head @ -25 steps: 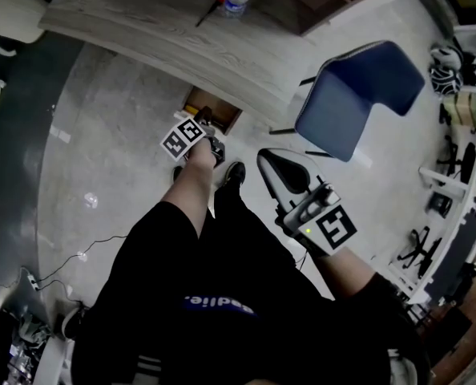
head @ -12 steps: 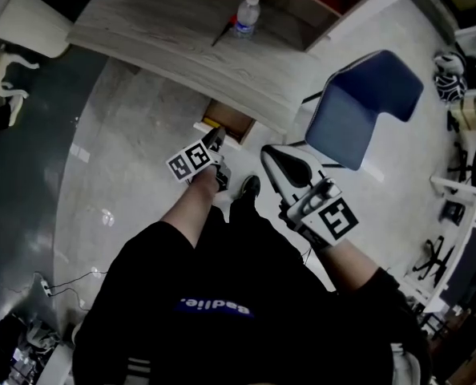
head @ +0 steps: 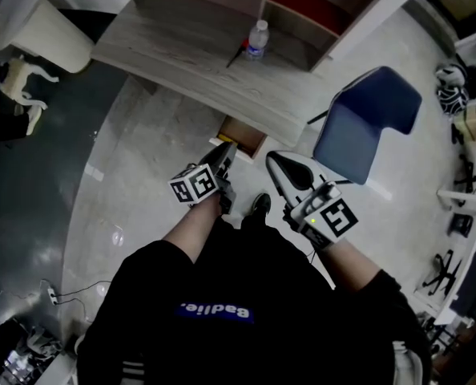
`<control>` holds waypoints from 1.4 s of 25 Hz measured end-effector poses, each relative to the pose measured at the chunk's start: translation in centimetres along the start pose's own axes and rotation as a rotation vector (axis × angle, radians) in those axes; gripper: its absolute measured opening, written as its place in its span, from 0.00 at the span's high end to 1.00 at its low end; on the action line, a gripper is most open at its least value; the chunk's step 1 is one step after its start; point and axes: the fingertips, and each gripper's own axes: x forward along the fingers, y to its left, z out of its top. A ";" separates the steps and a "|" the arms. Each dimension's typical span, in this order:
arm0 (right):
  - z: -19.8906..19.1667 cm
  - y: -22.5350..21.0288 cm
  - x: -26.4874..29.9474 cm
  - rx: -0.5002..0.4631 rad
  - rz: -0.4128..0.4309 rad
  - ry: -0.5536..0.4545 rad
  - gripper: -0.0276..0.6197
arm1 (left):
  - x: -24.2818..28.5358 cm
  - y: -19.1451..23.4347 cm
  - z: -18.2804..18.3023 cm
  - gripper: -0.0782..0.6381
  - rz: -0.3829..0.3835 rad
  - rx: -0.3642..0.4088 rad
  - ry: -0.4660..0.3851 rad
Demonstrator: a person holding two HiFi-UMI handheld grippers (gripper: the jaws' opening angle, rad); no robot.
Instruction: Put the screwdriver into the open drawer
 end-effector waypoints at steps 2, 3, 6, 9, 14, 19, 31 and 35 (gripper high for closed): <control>0.4 0.5 -0.2 -0.009 0.001 -0.008 0.91 | -1.2 -1.4 1.0 0.79 -0.016 0.062 -0.018; 0.5 0.7 -0.2 -0.012 0.002 -0.011 0.91 | -1.8 -2.1 1.4 0.80 -0.023 0.094 -0.024; 0.9 1.0 -0.5 -0.018 0.001 -0.019 0.91 | -3.2 -4.3 2.3 0.81 -0.045 0.192 -0.026; 1.3 1.3 -1.0 -0.022 -0.006 -0.024 0.91 | -4.4 -6.8 2.9 0.82 -0.074 0.281 -0.025; 1.6 1.8 -1.5 -0.040 -0.015 -0.037 0.91 | -5.9 -10.3 3.3 0.84 -0.111 0.402 0.003; 1.5 2.3 -2.1 -0.048 -0.020 -0.035 0.91 | -7.1 -13.7 3.5 0.85 -0.154 0.500 0.008; 1.0 3.1 -2.3 -0.044 -0.024 -0.026 0.91 | -10.6 -19.4 4.4 0.89 -0.244 0.665 -0.043; 1.0 3.4 -2.2 -0.047 -0.018 -0.023 0.91 | -11.2 -19.8 4.1 0.89 -0.250 0.694 -0.051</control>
